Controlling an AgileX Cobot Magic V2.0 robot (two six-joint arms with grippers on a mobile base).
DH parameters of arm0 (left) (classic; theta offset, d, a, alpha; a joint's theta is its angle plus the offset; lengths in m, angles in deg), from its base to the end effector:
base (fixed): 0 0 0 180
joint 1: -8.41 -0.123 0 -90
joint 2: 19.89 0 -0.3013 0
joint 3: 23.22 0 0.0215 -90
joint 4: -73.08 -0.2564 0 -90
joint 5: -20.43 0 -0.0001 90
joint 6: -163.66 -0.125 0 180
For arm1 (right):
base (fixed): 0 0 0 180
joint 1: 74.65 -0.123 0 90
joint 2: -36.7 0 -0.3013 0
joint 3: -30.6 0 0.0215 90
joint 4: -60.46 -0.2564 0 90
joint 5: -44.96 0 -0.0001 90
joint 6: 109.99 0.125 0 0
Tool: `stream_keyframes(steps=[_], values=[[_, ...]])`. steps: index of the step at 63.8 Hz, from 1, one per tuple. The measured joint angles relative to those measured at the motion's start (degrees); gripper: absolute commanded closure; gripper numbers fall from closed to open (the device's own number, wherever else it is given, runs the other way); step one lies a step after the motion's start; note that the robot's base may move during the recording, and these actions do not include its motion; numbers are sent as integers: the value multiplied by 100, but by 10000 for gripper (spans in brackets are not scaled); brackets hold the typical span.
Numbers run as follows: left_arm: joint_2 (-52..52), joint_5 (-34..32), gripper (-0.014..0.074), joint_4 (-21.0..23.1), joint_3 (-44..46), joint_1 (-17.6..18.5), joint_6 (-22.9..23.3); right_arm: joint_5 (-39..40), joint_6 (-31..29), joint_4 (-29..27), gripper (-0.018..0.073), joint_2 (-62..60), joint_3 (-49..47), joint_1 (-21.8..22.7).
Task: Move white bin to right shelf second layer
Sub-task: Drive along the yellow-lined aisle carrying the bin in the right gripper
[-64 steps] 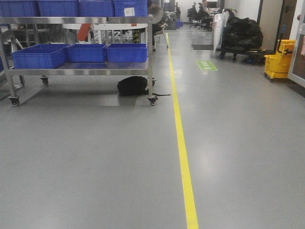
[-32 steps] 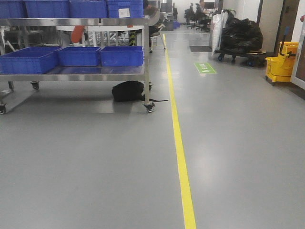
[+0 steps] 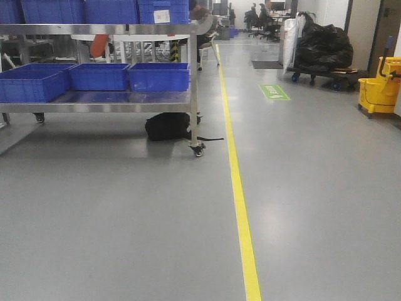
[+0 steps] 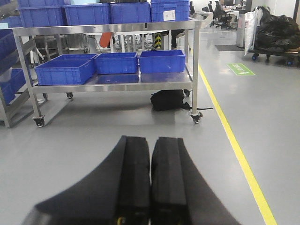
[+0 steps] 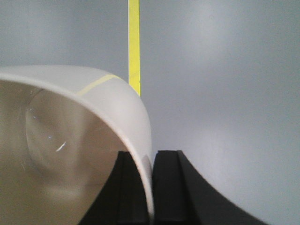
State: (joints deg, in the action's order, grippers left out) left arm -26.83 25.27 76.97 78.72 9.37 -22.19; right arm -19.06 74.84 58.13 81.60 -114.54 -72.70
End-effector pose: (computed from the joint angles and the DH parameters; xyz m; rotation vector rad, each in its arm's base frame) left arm 0.0794 -0.0021 0.2034 0.0446 1.5672 0.0094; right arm 0.1089 0.0009 0.3016 0.1557 2.5049 0.0738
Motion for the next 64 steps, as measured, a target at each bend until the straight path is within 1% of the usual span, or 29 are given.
stream_keyframes(steps=[64], values=[[0,0,512,0,0,0,0,0,0,0,502,0,0,0]])
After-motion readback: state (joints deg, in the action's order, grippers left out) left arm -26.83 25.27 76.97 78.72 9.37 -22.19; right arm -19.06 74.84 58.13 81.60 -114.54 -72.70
